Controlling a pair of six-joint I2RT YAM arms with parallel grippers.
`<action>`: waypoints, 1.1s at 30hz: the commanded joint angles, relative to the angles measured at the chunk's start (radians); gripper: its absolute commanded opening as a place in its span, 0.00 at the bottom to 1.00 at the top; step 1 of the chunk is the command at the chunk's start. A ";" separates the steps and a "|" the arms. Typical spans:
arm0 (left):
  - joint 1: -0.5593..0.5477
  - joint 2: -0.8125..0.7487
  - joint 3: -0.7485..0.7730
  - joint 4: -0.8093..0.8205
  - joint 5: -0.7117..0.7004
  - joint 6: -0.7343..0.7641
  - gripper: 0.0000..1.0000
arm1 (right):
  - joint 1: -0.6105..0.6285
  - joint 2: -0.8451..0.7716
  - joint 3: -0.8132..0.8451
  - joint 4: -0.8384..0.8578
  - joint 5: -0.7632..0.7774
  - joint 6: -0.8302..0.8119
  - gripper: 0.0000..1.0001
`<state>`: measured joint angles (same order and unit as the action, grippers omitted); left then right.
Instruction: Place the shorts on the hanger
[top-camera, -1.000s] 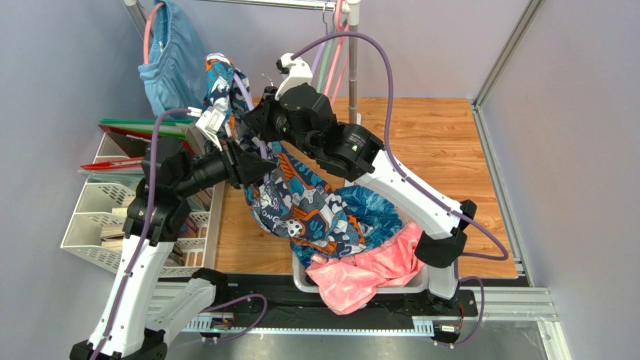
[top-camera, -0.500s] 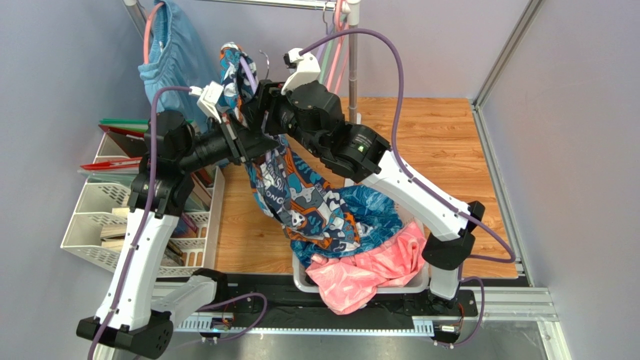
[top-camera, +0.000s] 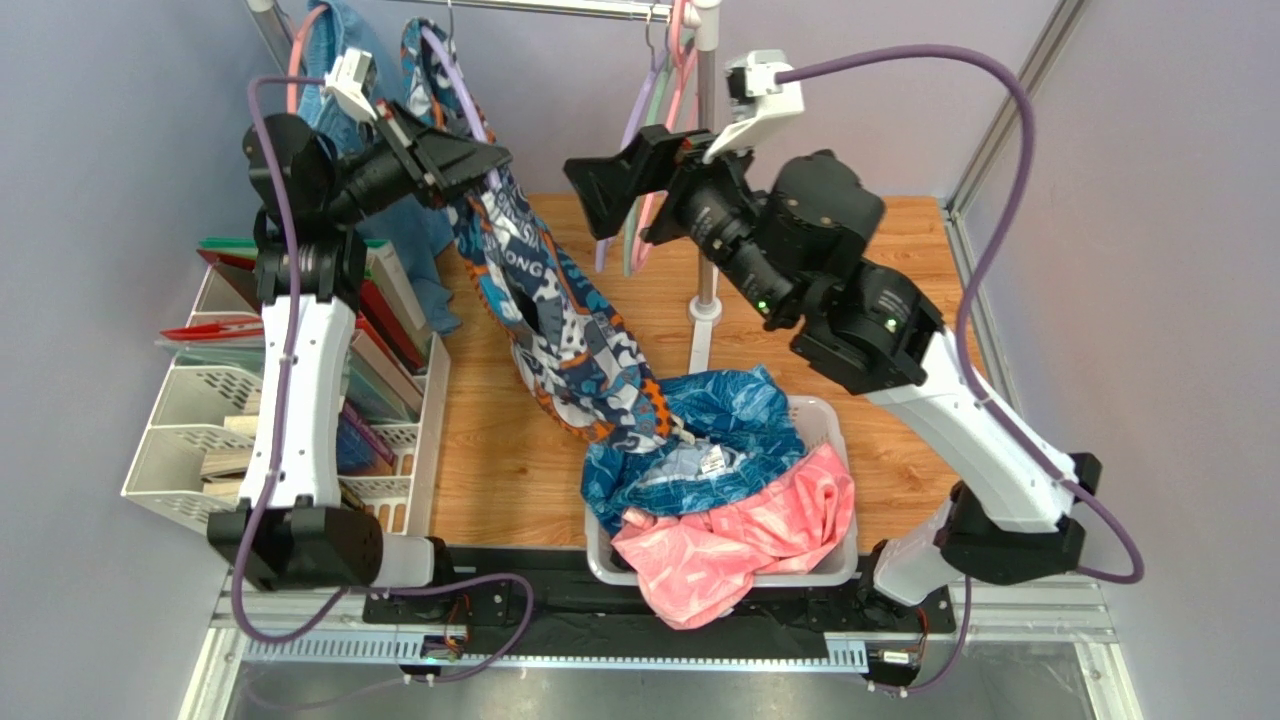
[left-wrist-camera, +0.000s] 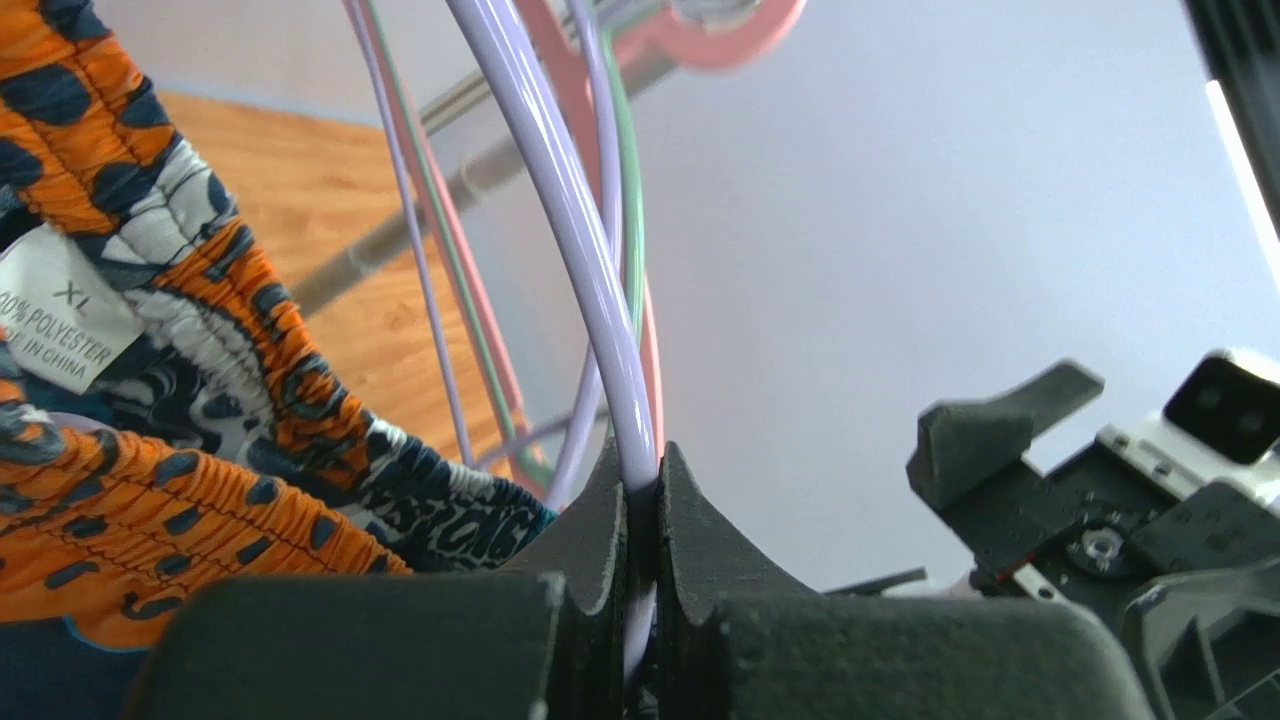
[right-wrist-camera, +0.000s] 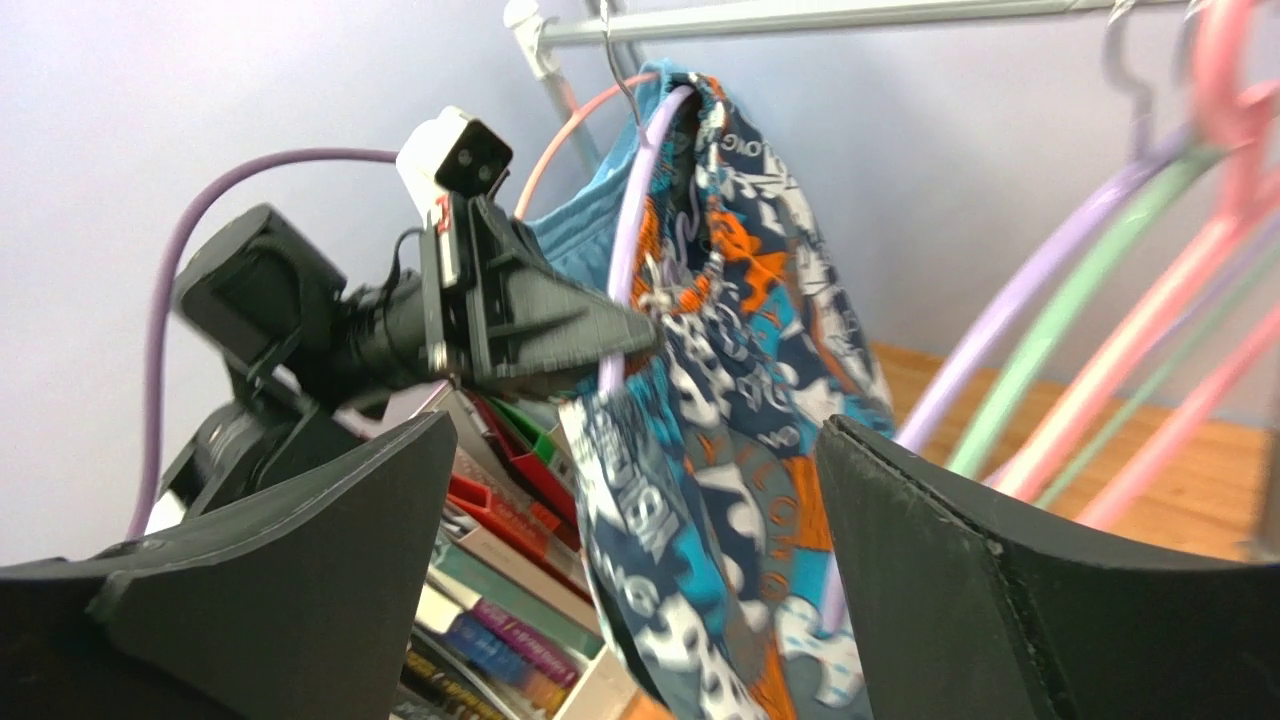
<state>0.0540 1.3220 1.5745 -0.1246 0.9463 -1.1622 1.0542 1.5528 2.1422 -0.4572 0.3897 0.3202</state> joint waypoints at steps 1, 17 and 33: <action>0.044 0.132 0.210 0.240 0.104 -0.120 0.00 | -0.005 -0.089 -0.092 0.054 0.006 -0.136 0.95; 0.127 0.416 0.375 0.352 0.169 -0.271 0.00 | -0.005 -0.223 -0.266 0.109 0.011 -0.224 0.94; 0.205 0.416 0.231 0.517 0.125 -0.406 0.08 | -0.005 -0.272 -0.361 0.101 0.024 -0.293 0.94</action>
<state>0.2413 1.7733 1.8099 0.2977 1.0969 -1.5284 1.0504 1.3155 1.7824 -0.3912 0.3958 0.0505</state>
